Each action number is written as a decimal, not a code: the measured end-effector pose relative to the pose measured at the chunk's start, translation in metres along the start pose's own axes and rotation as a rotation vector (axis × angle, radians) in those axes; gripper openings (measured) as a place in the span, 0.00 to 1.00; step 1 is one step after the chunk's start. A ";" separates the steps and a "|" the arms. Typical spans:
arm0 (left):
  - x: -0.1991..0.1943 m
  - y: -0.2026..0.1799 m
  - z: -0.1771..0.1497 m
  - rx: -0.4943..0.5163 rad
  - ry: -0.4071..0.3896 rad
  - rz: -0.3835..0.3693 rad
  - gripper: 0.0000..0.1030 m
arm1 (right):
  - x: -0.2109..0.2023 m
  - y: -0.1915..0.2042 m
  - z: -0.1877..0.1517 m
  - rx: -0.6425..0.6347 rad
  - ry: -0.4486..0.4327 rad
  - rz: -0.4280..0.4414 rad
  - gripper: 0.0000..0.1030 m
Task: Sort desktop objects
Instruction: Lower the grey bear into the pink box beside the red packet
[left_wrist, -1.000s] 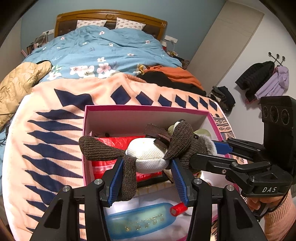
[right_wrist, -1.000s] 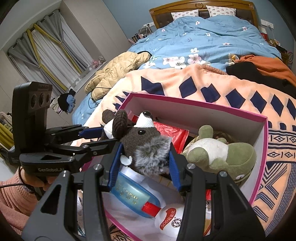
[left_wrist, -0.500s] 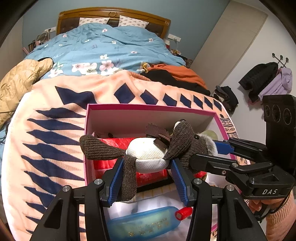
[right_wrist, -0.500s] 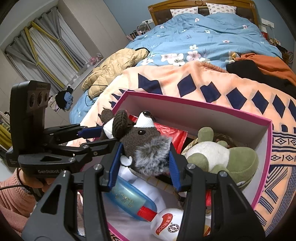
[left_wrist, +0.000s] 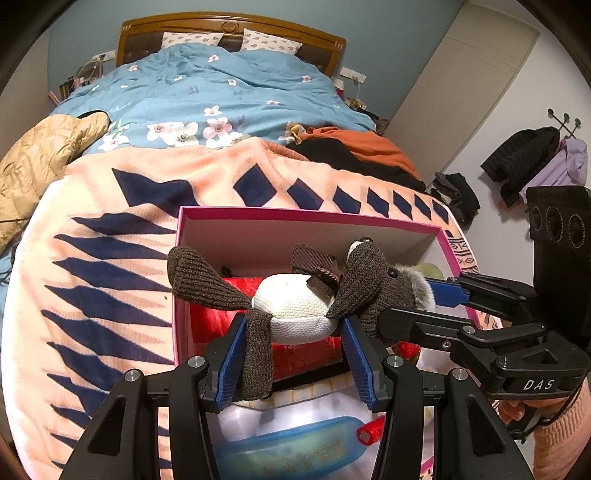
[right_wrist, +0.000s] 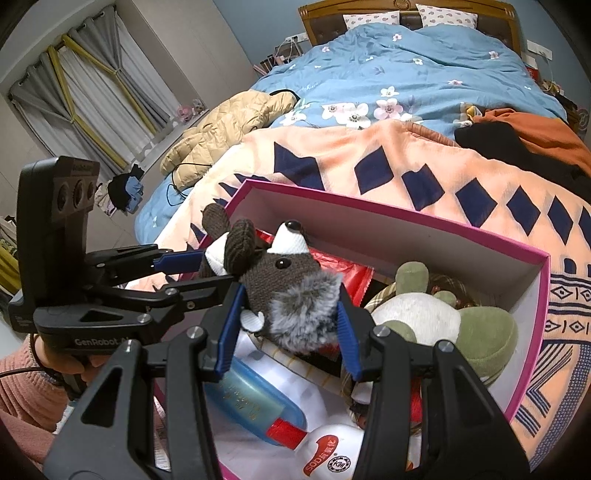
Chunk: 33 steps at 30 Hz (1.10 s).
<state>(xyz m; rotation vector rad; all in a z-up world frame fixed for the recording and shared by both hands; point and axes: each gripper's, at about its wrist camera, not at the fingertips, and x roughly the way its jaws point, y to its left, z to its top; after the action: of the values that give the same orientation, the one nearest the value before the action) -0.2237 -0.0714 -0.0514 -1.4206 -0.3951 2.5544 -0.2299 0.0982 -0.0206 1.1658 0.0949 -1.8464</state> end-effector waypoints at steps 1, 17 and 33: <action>0.000 0.001 0.000 -0.002 0.000 0.000 0.50 | 0.001 0.000 0.000 -0.003 0.002 -0.002 0.48; 0.014 0.010 0.002 -0.026 0.016 0.020 0.50 | 0.019 -0.002 0.008 -0.022 0.041 -0.022 0.48; 0.022 0.013 0.003 -0.017 0.023 0.061 0.49 | 0.034 -0.008 0.011 -0.011 0.067 -0.021 0.48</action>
<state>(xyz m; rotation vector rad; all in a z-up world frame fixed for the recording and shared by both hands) -0.2379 -0.0776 -0.0718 -1.4889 -0.3760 2.5858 -0.2476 0.0748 -0.0430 1.2234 0.1557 -1.8233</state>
